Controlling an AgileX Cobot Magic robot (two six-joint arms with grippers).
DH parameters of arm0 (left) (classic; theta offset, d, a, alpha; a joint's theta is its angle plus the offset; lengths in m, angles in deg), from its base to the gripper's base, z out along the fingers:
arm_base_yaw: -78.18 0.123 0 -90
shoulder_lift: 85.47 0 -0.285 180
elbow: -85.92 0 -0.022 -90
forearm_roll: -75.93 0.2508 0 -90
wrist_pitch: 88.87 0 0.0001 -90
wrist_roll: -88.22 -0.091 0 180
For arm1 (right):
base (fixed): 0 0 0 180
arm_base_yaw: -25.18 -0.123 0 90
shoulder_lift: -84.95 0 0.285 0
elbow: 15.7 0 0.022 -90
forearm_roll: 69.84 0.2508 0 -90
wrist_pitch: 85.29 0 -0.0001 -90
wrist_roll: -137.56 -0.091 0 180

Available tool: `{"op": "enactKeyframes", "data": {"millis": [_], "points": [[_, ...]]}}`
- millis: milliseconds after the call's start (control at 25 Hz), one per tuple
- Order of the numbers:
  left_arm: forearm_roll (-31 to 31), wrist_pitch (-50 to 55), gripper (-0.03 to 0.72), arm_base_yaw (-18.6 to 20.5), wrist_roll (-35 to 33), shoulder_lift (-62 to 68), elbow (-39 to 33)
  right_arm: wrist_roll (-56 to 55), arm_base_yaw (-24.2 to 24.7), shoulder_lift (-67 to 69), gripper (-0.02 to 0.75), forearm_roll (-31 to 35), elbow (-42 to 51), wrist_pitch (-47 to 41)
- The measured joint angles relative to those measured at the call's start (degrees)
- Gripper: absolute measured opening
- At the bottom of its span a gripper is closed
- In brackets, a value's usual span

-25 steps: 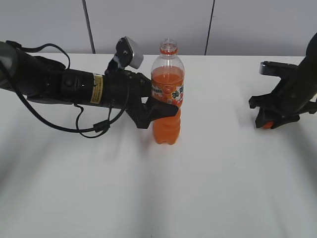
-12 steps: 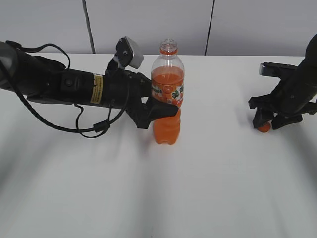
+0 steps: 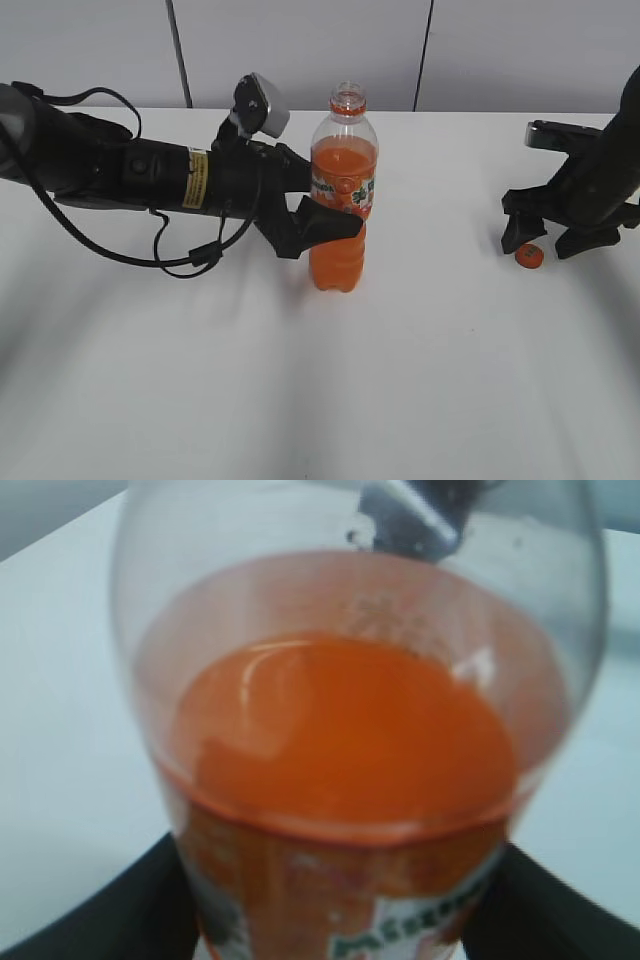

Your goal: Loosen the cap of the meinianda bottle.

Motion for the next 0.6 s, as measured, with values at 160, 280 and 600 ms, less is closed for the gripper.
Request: {"op": "enactKeyframes", "data": {"millis": [160, 280, 600], "points": [[-0.12, -0.38, 0.589, 0.00, 0.19, 0.00, 0.00, 0.00, 0.00, -2.02, 0.580, 0.41, 0.00, -0.99], [2.03, -0.52, 0.590, 0.39, 0.31, 0.00, 0.00, 0.00, 0.00, -3.31, 0.582, 0.41, 0.00, -1.42], [15.39, -1.89, 0.582, 4.52, 1.89, -0.31, 0.00, 0.00, 0.00, -7.30, 0.583, 0.41, 0.00, -3.12]]}}
